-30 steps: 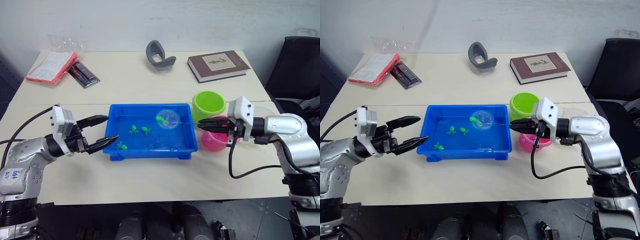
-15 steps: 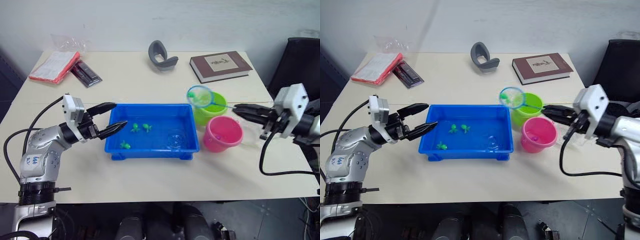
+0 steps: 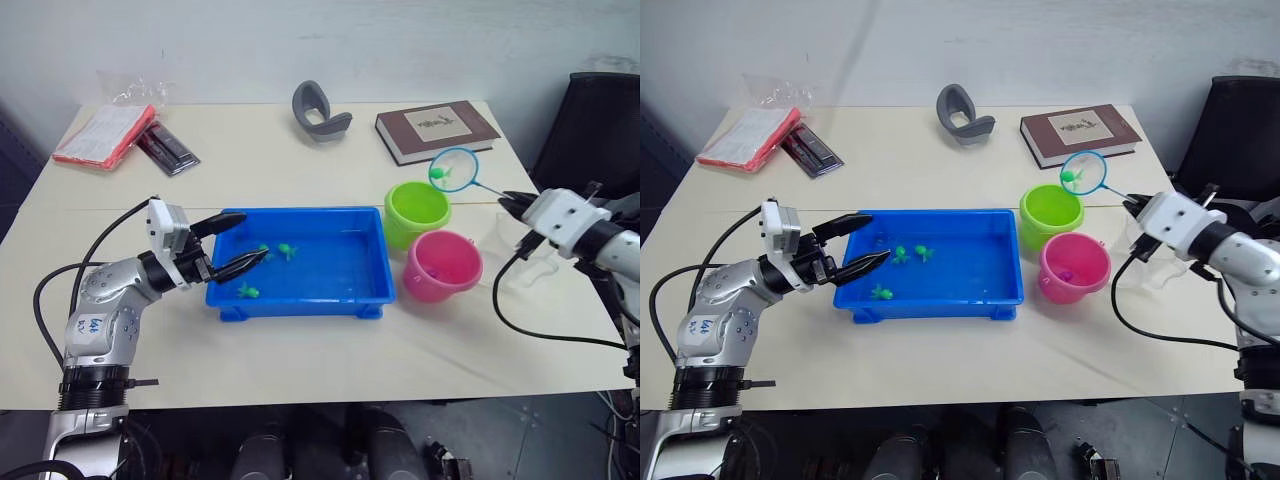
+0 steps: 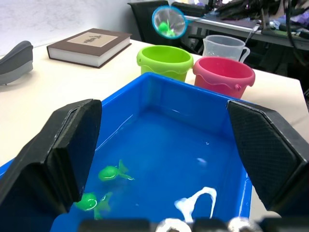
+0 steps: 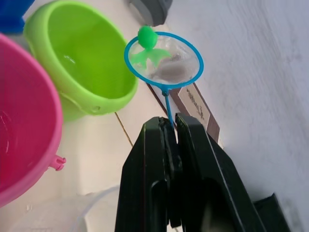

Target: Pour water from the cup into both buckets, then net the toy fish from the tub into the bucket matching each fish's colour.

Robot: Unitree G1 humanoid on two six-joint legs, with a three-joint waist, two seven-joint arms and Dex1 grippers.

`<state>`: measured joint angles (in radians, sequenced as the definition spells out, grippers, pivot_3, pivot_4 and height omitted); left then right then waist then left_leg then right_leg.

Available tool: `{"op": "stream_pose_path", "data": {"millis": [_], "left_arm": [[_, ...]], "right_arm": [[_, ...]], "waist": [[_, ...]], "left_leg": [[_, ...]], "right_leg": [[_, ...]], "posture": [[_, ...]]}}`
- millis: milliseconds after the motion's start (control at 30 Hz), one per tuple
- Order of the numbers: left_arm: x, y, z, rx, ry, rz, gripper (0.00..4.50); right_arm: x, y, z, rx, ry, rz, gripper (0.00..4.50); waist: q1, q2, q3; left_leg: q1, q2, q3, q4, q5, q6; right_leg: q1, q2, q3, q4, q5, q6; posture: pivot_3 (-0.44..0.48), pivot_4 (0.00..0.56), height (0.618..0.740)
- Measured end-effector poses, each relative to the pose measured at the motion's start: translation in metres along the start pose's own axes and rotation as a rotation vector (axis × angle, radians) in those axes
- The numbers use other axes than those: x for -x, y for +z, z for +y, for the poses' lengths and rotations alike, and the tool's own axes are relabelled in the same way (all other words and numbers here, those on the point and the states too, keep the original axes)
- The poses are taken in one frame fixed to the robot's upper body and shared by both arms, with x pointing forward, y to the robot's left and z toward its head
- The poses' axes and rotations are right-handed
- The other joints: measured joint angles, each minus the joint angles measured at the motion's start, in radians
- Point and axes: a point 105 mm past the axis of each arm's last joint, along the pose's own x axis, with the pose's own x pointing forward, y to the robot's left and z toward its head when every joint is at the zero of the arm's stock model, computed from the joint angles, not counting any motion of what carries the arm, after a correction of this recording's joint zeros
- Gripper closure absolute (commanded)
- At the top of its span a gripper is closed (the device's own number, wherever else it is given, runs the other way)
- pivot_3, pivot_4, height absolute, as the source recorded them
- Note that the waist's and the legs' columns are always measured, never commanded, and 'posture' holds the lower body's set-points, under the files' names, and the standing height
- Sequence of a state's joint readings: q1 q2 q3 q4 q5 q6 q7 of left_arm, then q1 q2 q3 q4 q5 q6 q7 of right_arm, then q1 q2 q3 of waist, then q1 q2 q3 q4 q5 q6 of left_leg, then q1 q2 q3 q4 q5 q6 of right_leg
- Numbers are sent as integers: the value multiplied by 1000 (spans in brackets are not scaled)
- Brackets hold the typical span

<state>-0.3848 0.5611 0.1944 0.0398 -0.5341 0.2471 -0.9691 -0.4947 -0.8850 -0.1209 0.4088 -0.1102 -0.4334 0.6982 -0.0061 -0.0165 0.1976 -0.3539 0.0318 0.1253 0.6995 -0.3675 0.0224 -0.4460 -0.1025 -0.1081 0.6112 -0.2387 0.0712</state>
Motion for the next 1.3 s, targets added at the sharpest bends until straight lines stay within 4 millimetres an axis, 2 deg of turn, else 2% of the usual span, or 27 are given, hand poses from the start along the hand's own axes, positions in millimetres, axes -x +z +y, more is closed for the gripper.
{"op": "stream_pose_path", "data": {"millis": [167,400,567,633,700,767,833,900,1000,1067,1167,1300], "left_arm": [[2,-1,-2,-3,5,8,62],[1,0,-3,1,-2,-16,62],[0,1,-3,-6,-3,-23,62],[1,1,-3,-12,-5,-17,62],[6,1,-1,-21,-7,5,62],[19,-2,1,-23,-8,61,62],[31,-4,1,-24,-16,109,62],[45,-11,1,-11,-11,158,62],[67,-15,3,25,47,200,62],[70,-8,2,15,62,193,62],[81,-1,2,-12,92,217,62],[102,-7,1,-17,86,347,62]], "right_arm": [[-2,-4,-8,182,-33,15,4500],[1,7,-7,618,15,-39,4500],[-3,7,-10,673,-29,-49,4500],[-3,9,-10,603,-31,-65,4500],[-5,19,-12,463,-38,-109,4500],[-13,38,-12,215,-31,-174,4500],[-19,55,-6,-97,50,-225,4500],[-19,70,5,-260,193,-244,4500],[-17,107,36,-346,459,-288,4500],[-17,119,58,-369,576,-282,4500],[-22,124,86,-380,692,-238,4500],[-31,128,106,-417,751,-204,4500]], "waist": [[1,0,0],[-2,1,0],[-11,1,0],[-14,1,1],[-20,1,1],[-28,1,1],[-28,2,1],[-21,3,2],[-20,3,2],[-16,3,2],[-11,3,2],[-16,3,2]], "left_leg": [[0,0,-1,0,0,0],[0,1,-1,0,1,-1],[0,1,-1,0,1,-2],[0,1,-1,0,1,-2],[0,2,-2,0,1,-2],[1,6,-1,0,1,-3],[1,8,-2,0,1,-3],[0,8,-3,0,1,-4],[0,9,-5,0,-1,-4],[0,7,-6,0,-1,-3],[-1,5,-5,0,-2,-3],[-2,4,-5,0,-2,-3]], "right_leg": [[0,0,2,0,0,0],[0,-2,5,0,0,0],[0,1,5,0,0,0],[0,2,4,-1,0,0],[1,2,4,-1,0,0],[1,3,4,-1,0,0],[1,3,4,0,-1,-1],[1,2,3,0,-1,-3],[1,1,2,0,-2,-4],[0,-1,1,-1,-2,-4],[-1,-5,2,-1,-2,-4],[-2,-5,0,0,-2,-4]], "posture": [[0,150,740],[0,150,740],[0,150,740],[0,150,740],[0,150,740],[0,150,740],[0,150,740],[0,150,740],[0,150,740],[0,150,740],[0,150,740],[0,150,740]]}}
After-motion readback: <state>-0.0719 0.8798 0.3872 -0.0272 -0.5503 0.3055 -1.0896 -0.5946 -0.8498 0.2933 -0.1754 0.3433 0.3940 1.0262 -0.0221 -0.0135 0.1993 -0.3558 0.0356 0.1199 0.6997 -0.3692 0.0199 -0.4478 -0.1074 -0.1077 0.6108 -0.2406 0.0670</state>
